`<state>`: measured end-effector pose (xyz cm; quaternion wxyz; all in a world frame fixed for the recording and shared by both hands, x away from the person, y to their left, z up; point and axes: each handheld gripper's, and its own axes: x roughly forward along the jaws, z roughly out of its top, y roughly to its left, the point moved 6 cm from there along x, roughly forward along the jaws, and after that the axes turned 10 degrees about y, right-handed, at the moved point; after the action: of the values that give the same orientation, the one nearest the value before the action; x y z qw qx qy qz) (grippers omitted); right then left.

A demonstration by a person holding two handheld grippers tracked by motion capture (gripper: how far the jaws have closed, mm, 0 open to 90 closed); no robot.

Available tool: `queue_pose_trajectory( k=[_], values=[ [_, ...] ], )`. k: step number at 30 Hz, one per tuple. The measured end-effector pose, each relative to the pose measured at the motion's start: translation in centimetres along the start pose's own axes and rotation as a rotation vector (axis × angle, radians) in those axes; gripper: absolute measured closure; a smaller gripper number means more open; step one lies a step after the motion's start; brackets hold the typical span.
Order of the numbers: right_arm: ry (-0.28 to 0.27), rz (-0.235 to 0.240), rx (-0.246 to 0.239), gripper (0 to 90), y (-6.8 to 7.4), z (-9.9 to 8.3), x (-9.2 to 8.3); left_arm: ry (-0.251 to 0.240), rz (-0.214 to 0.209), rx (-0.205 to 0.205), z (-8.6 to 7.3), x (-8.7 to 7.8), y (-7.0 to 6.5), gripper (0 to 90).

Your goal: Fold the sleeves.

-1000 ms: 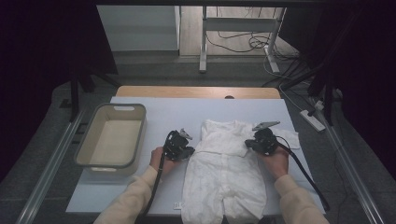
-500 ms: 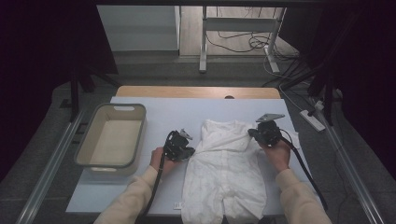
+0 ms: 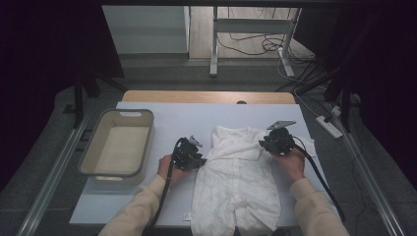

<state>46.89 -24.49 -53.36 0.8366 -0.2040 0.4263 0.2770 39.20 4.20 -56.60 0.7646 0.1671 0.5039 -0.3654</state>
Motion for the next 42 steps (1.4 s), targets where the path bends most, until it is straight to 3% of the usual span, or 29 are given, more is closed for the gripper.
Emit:
queue_pose_trajectory(
  k=[3,6,9,15,20,29,36,42],
  values=[
    [-0.05,-0.004,0.033,55.6,-0.5,0.0,-1.1,-0.027,-0.007,-0.007,0.2,-0.4,-0.1,47.4],
    [-0.092,0.018,0.067,53.9,-0.8,-0.1,-2.0,-0.054,-0.013,-0.01,0.4,-0.9,-0.2,42.6],
    [-0.122,0.031,0.058,54.8,-0.4,0.3,-2.4,-0.067,-0.01,-0.011,0.6,-1.3,-0.2,41.2],
    [-0.083,0.1,0.007,58.2,1.8,2.0,-0.4,-0.074,-0.007,-0.009,0.7,-1.5,-0.2,39.9],
    [-0.011,0.116,-0.047,62.4,3.5,2.7,2.3,-0.081,-0.004,-0.017,0.7,-1.7,-0.1,38.9],
    [0.03,0.149,-0.068,68.5,4.6,3.4,4.3,-0.087,-0.001,-0.025,0.6,-1.9,0.2,38.6],
    [0.052,0.151,-0.096,89.5,5.0,3.4,5.0,-0.081,-0.003,-0.021,0.6,-1.8,0.2,38.4],
    [0.034,0.144,-0.089,89.7,4.8,3.7,4.7,-0.08,-0.001,-0.019,0.6,-1.9,0.3,38.4]
  ],
)
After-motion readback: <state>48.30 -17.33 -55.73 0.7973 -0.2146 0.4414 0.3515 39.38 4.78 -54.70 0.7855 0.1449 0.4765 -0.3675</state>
